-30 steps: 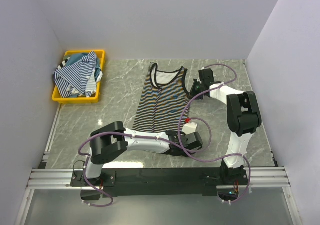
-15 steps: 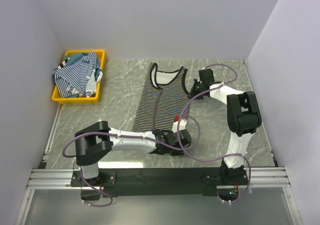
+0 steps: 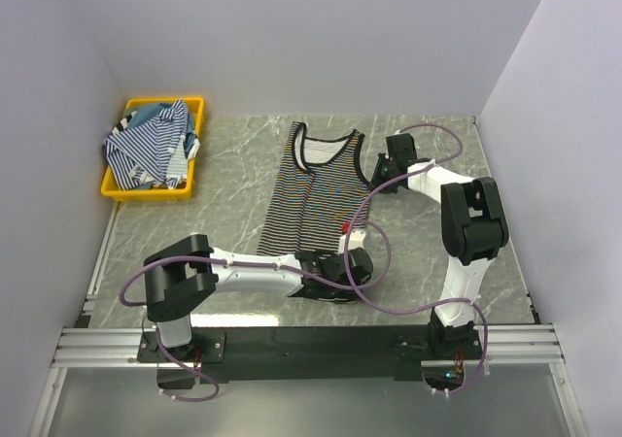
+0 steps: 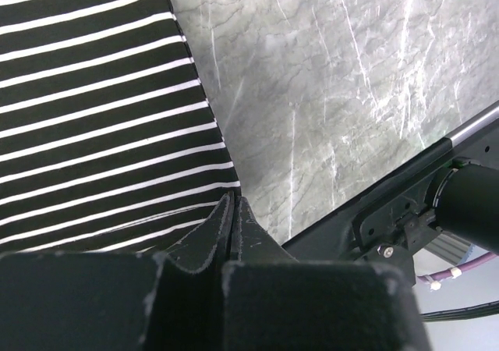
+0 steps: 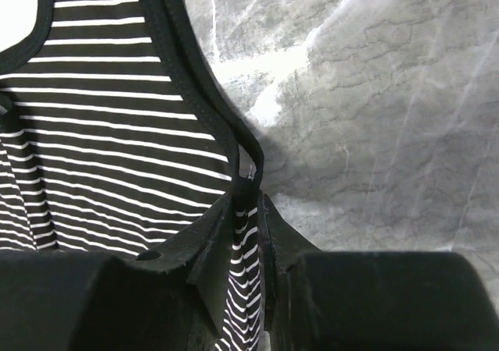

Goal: Fold and stack the tank tops
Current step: Fold the tank top

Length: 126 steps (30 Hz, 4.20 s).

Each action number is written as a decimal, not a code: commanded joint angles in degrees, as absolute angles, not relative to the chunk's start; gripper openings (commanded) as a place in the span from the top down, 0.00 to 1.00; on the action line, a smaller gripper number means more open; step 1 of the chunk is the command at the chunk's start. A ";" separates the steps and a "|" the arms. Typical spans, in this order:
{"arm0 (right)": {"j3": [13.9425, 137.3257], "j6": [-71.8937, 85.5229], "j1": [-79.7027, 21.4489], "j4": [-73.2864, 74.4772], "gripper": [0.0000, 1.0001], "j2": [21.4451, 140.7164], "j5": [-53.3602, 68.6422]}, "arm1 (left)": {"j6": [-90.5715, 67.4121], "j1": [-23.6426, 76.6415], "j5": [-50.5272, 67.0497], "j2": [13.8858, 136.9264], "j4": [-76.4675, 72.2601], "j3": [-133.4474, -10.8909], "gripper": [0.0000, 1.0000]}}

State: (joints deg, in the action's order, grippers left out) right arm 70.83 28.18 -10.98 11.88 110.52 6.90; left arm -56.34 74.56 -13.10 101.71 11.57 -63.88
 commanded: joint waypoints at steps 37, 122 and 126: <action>89.99 27.60 -19.86 23.02 1.00 115.22 -6.15 | -63.89 66.71 -11.07 80.95 -0.18 -42.19 0.99; 77.46 34.36 -30.23 13.38 0.49 99.08 -3.26 | -67.77 53.54 -21.02 54.15 27.68 -35.16 0.48; 60.42 37.00 -31.46 7.14 0.49 87.04 -0.53 | -64.70 45.98 -15.23 49.58 23.92 -31.56 0.44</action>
State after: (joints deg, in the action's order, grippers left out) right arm 68.55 34.37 -30.30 13.61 92.82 -2.50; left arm -67.24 49.74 -18.74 51.83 23.59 -33.36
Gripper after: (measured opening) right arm 0.507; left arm 0.555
